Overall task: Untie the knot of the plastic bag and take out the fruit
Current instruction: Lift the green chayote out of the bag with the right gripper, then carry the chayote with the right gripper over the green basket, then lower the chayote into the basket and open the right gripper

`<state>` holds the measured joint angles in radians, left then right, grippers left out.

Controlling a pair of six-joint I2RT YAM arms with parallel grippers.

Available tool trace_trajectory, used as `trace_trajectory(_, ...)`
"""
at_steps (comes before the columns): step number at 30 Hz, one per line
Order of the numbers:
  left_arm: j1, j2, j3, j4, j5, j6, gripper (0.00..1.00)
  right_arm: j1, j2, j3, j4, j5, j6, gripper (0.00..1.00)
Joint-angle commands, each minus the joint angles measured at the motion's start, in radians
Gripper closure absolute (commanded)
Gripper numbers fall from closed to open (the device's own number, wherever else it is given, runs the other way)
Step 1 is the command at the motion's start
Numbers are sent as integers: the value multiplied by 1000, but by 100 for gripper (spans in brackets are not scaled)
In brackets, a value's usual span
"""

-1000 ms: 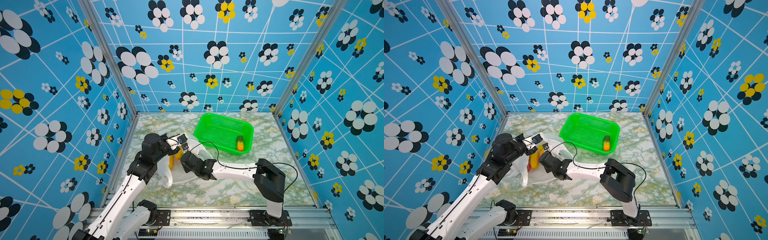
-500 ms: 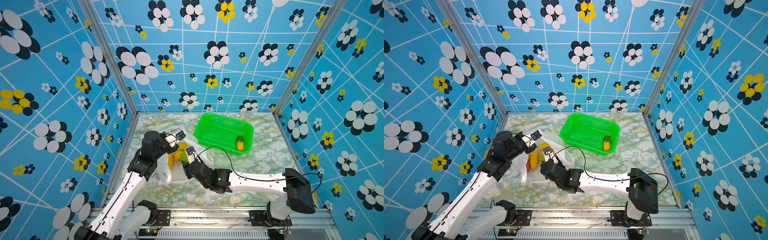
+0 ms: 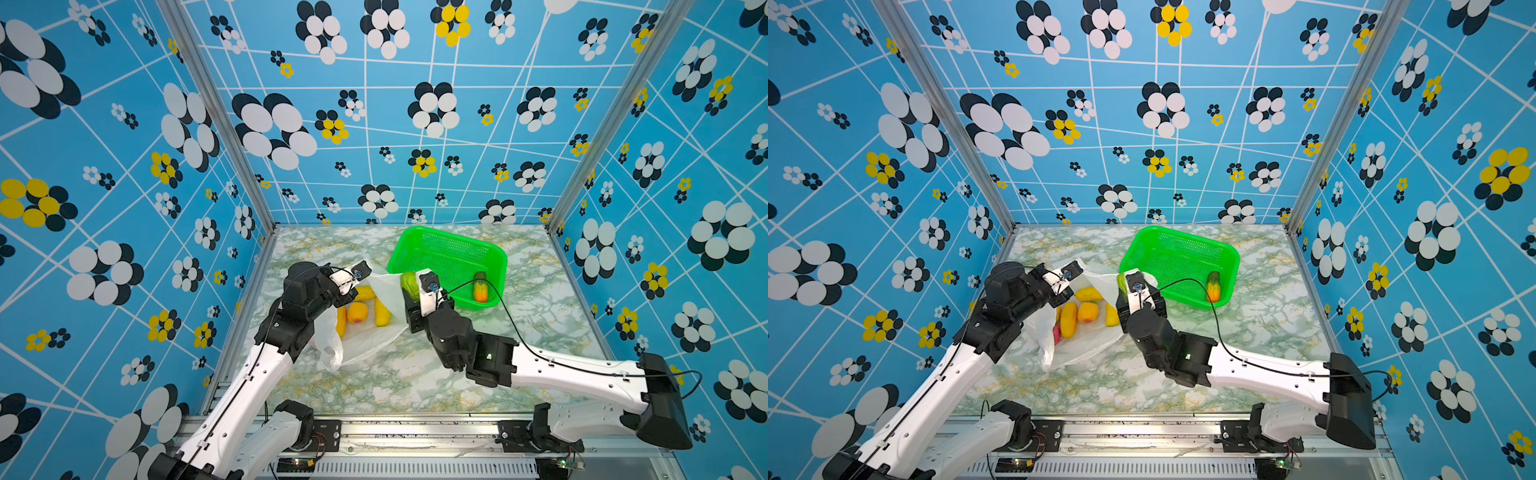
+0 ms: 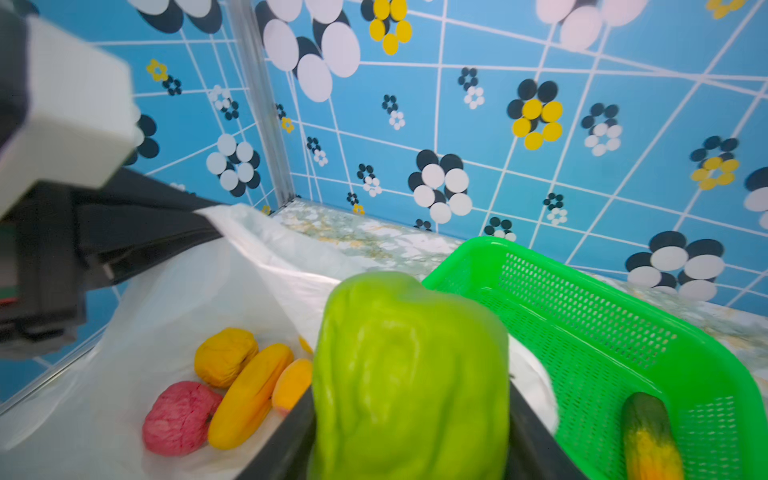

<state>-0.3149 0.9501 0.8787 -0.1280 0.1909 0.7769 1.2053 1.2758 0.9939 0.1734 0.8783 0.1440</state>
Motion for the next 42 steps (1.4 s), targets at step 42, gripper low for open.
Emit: trace_trajectory(42,-16,-32,10,-4,7,5,100,-776,529,258,-593,-596,536,72)
